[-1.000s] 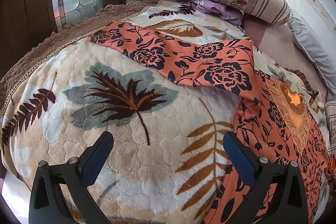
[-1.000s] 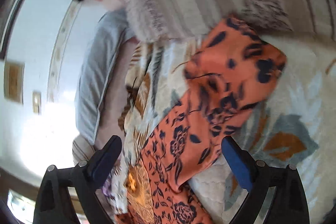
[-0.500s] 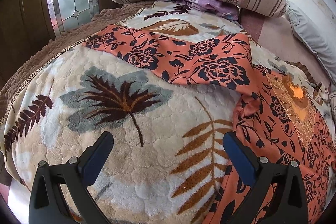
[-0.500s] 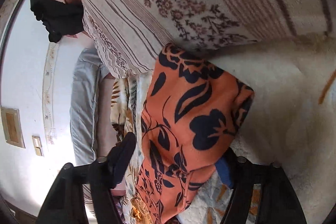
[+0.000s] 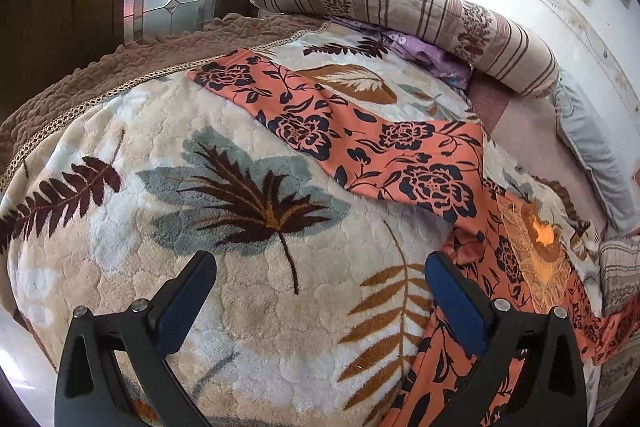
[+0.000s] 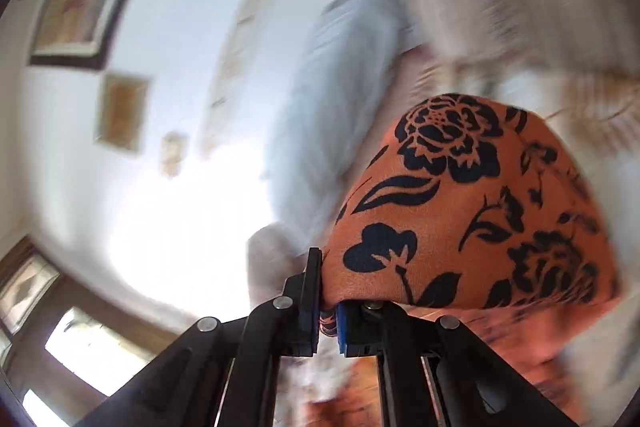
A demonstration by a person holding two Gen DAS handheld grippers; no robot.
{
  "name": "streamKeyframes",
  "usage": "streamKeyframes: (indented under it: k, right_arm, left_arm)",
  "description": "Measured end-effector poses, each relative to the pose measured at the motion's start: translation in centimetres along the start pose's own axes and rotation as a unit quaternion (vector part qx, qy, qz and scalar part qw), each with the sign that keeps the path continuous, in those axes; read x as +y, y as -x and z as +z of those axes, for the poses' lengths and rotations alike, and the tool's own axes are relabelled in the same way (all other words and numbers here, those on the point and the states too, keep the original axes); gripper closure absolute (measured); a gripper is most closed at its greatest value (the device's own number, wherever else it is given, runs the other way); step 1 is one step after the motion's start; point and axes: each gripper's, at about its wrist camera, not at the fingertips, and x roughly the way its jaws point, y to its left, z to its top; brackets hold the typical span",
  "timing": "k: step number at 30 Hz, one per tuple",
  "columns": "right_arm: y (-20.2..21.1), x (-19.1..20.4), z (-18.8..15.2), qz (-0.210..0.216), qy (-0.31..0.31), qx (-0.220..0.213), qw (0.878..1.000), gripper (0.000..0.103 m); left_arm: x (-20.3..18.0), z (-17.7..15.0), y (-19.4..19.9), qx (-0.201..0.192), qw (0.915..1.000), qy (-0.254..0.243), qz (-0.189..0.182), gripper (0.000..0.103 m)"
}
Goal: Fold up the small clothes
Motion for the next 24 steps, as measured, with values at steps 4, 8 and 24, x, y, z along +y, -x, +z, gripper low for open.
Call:
streamKeyframes:
  k: [4, 8, 24]
  right_arm:
    - [-6.1, 3.9, -9.0, 0.1, -0.007, 0.095, 0.99, 0.097]
    - [-13.4, 0.0, -21.1, 0.124, -0.049, 0.236, 0.963, 0.092]
    - [-9.0, -6.3, -20.3, -0.053, 0.048, 0.269, 0.961, 0.029]
  left_arm:
    - [1.2, 0.4, 0.2, -0.006, 0.9998, 0.018, 0.007, 0.0]
    - [1.9, 0.4, -0.1, -0.001, 0.9997, 0.02, 0.017, 0.0]
    - [0.1, -2.6, -4.3, 0.083, 0.9849, -0.108, 0.107, 0.0]
